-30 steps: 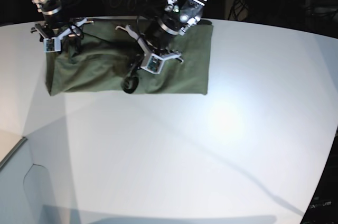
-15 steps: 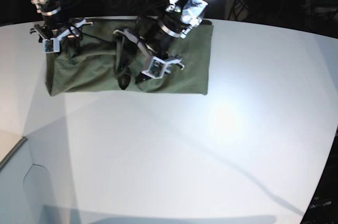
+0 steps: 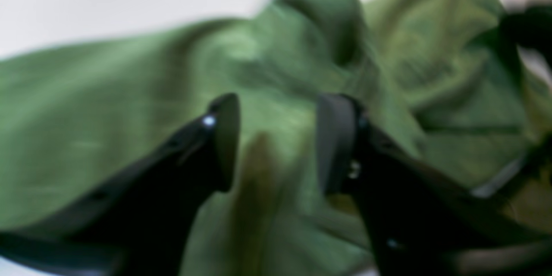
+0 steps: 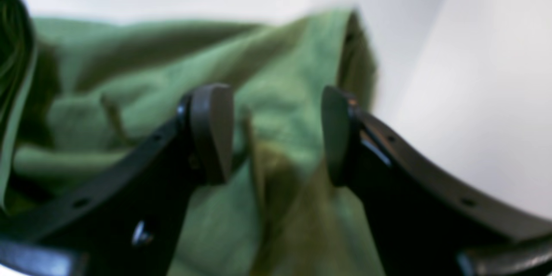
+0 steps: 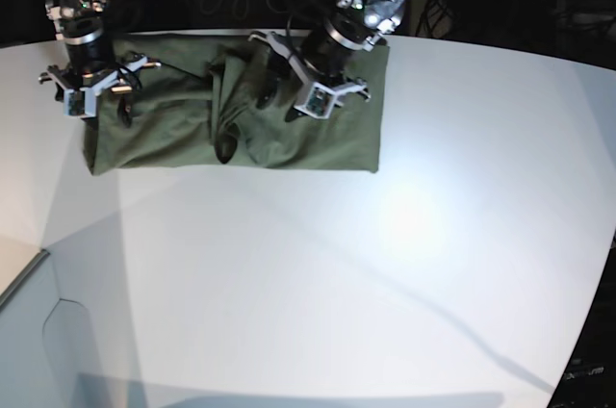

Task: Layout the t-shirt on the table in an organized manner, then fold the t-shirt properly
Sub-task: 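Release and regrasp the folded end with the left gripper, pressing it down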

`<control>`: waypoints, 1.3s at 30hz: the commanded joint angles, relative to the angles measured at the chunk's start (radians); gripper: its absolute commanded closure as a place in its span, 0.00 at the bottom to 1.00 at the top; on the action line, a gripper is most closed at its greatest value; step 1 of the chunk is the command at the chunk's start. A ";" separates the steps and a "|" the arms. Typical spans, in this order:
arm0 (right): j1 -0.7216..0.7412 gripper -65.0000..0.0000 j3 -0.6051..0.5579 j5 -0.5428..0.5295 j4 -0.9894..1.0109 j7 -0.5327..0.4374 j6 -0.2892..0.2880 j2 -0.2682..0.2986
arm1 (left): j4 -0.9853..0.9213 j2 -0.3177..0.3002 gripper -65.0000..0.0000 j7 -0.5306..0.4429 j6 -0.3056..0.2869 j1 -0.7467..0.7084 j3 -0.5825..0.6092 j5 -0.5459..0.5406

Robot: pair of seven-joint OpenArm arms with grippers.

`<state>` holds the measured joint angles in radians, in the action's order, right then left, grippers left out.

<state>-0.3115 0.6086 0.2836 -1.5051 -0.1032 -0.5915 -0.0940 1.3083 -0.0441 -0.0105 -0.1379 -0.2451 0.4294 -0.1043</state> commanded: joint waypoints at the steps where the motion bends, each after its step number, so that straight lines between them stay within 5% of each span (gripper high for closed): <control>1: -0.002 0.49 0.004 -0.013 -0.030 -0.026 -0.009 -0.003 | 0.017 0.006 0.66 -0.033 -0.009 0.008 0.021 -0.004; 4: -0.005 0.49 0.004 -0.013 -0.071 -0.026 -0.009 -0.010 | 0.009 0.006 0.75 -0.033 -0.009 0.016 0.095 -0.004; 11: -0.013 0.49 0.017 -0.013 -0.119 -0.025 -0.008 -0.022 | -0.151 0.017 0.76 -0.035 -0.009 0.152 0.316 -0.010; 17: -0.002 0.49 0.090 -0.014 -0.134 -0.026 -0.008 -0.046 | -0.137 0.008 0.76 -0.039 -0.009 0.244 0.443 -0.222; 22: -0.008 0.49 0.092 -0.014 -0.134 -0.026 -0.008 -0.046 | 0.029 -0.092 0.76 -0.039 0.001 0.257 0.408 -0.372; 28: -0.008 0.49 0.092 -0.014 -0.133 -0.025 -0.008 -0.048 | 0.135 -0.254 0.76 -0.035 0.017 0.203 0.250 -0.430; 33: -0.004 0.49 0.089 -0.014 -0.130 -0.025 -0.008 -0.056 | 0.081 -0.302 0.76 -0.033 0.148 0.140 0.168 -0.420; 39: -0.004 0.49 0.087 -0.014 -0.128 -0.025 -0.008 -0.057 | -0.005 -0.296 0.76 -0.033 0.148 0.157 0.297 -0.420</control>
<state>-0.3168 0.6945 0.2840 -1.6192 -0.0986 -0.5915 -0.1539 1.2888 -0.3435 -0.0261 0.0196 -0.0917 0.7265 -0.5251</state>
